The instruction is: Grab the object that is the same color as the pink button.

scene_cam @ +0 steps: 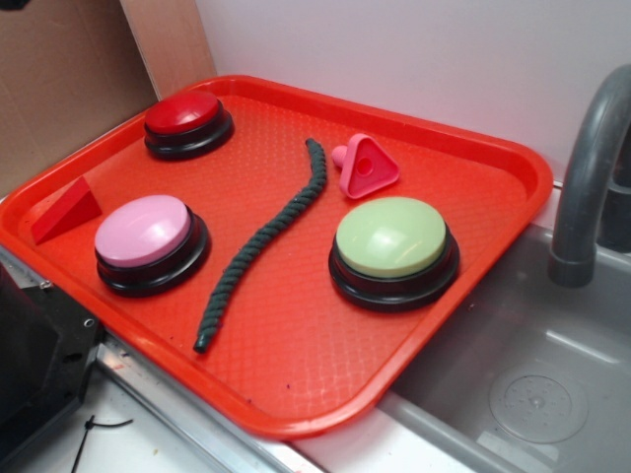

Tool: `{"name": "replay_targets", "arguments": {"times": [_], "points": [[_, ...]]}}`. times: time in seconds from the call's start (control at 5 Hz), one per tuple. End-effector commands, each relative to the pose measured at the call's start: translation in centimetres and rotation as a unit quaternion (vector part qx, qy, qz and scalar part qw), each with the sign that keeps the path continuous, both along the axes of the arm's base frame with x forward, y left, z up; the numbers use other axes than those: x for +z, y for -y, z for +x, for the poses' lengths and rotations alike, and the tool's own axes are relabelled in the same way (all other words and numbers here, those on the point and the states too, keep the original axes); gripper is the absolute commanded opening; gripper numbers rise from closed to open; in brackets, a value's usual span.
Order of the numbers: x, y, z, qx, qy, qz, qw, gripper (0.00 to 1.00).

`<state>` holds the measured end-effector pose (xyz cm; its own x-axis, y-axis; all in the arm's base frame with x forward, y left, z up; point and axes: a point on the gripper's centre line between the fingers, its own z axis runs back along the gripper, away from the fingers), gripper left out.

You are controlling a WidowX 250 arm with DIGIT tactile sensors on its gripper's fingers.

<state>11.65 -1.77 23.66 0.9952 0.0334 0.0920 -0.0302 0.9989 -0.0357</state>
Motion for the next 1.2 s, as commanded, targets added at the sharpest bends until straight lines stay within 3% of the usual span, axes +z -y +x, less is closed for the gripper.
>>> {"name": "replay_targets", "arguments": {"times": [0.0, 0.4, 0.6, 1.0], "points": [[0.0, 0.0, 0.0, 0.0, 0.0, 0.0, 1.0, 1.0], [-1.9, 0.4, 2.8, 0.1, 0.005, 0.002, 0.995, 1.0], [-4.1, 0.6, 6.1, 0.177, 0.015, 0.013, 0.984, 1.0], [-8.1, 1.4, 12.0, 0.293, 0.047, -0.013, 0.955, 1.0]]}}
